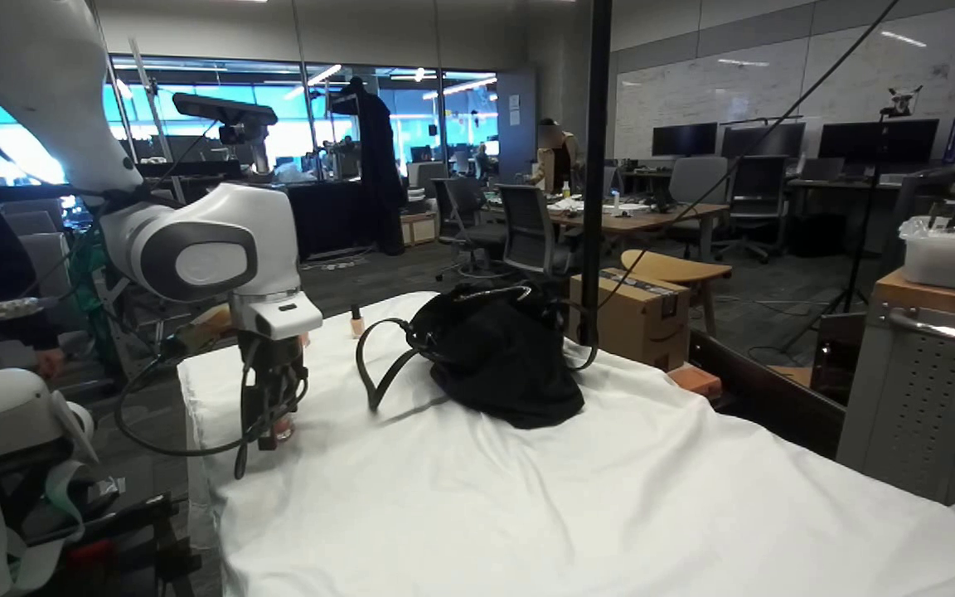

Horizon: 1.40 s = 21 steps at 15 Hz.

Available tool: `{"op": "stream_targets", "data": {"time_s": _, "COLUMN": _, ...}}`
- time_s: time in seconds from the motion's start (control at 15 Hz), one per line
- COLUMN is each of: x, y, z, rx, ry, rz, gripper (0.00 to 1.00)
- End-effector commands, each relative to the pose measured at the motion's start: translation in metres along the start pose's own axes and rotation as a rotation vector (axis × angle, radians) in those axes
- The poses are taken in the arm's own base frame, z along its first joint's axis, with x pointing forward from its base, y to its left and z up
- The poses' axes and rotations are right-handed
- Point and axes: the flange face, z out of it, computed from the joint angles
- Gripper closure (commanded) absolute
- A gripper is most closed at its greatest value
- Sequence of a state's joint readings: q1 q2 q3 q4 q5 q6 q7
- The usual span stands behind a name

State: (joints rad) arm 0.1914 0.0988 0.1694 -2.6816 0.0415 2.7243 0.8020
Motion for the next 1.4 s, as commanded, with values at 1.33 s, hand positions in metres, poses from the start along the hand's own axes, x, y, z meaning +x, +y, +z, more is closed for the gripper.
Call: {"op": "stream_targets", "data": {"time_s": 1.33, "x": -0.006, "y": -0.007, "z": -0.016, "rx": -0.010, "ry": 0.058, "rz": -0.064, "gripper": 0.00}}
